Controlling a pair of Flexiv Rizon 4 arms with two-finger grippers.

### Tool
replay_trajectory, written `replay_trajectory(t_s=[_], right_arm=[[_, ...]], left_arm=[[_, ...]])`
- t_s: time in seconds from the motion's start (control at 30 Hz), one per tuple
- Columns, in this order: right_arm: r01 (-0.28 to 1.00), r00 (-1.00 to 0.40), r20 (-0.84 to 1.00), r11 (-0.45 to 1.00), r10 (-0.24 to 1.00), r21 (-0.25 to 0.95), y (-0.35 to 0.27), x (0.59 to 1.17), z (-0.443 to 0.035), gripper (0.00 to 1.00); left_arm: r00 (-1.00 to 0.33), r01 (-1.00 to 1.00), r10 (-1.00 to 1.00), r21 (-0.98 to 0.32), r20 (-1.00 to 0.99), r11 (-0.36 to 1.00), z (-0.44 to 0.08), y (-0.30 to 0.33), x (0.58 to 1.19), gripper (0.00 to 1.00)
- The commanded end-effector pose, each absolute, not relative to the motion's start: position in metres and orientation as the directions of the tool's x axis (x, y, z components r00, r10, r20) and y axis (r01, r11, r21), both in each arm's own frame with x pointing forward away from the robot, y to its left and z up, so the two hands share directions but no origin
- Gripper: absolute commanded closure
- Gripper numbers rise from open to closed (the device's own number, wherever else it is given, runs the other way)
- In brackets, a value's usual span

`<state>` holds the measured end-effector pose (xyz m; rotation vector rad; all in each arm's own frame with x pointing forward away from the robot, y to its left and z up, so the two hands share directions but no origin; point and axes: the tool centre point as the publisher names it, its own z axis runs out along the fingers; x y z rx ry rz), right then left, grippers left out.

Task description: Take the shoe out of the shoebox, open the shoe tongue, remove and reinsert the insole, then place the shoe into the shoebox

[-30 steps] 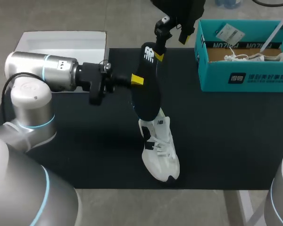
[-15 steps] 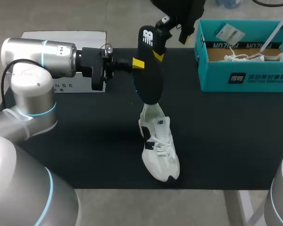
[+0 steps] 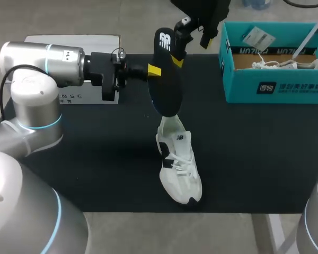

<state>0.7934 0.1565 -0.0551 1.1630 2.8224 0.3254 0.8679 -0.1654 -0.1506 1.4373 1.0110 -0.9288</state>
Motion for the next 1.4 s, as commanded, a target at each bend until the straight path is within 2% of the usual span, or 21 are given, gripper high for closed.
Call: replay_trajectory(t_s=[0.03, 0.13, 0.23, 0.33, 0.6, 1.13, 1.4], right_arm=[[0.645, -0.743, 0.265, 0.554, 0.614, 0.526, 0.11, 0.791, -0.082, 0.0], [0.623, -0.75, 0.35, 0.425, 0.561, 0.657, 0.095, 0.785, -0.1, 0.0], [0.602, -0.762, 0.416, 0.305, 0.497, 0.738, 0.089, 0.779, -0.117, 0.0], [0.595, -0.767, 0.472, 0.207, 0.435, 0.777, 0.092, 0.779, -0.128, 0.0], [0.535, -0.811, 0.495, 0.052, 0.312, 0.843, 0.104, 0.791, -0.126, 0.0], [0.517, -0.845, 0.521, -0.068, 0.117, 0.853, 0.134, 0.821, -0.125, 0.0], [0.541, -0.838, 0.543, -0.038, 0.06, 0.84, 0.145, 0.829, -0.123, 0.0]], left_arm=[[0.331, 0.944, 0.089, 0.329, -0.939, -0.04, -0.151, -0.167, 0.868, 1.0], [0.331, 0.944, 0.089, 0.329, -0.939, -0.04, -0.151, -0.167, 0.868, 1.0], [0.331, 0.944, 0.089, 0.329, -0.939, -0.04, -0.151, -0.167, 0.868, 1.0], [0.331, 0.944, 0.089, 0.329, -0.939, -0.04, -0.151, -0.167, 0.868, 1.0], [0.331, 0.944, 0.089, 0.329, -0.939, -0.04, -0.151, -0.167, 0.868, 1.0], [0.331, 0.944, 0.089, 0.329, -0.939, -0.04, -0.151, -0.167, 0.868, 1.0], [0.331, 0.944, 0.089, 0.329, -0.939, -0.04, -0.151, -0.167, 0.868, 1.0]])
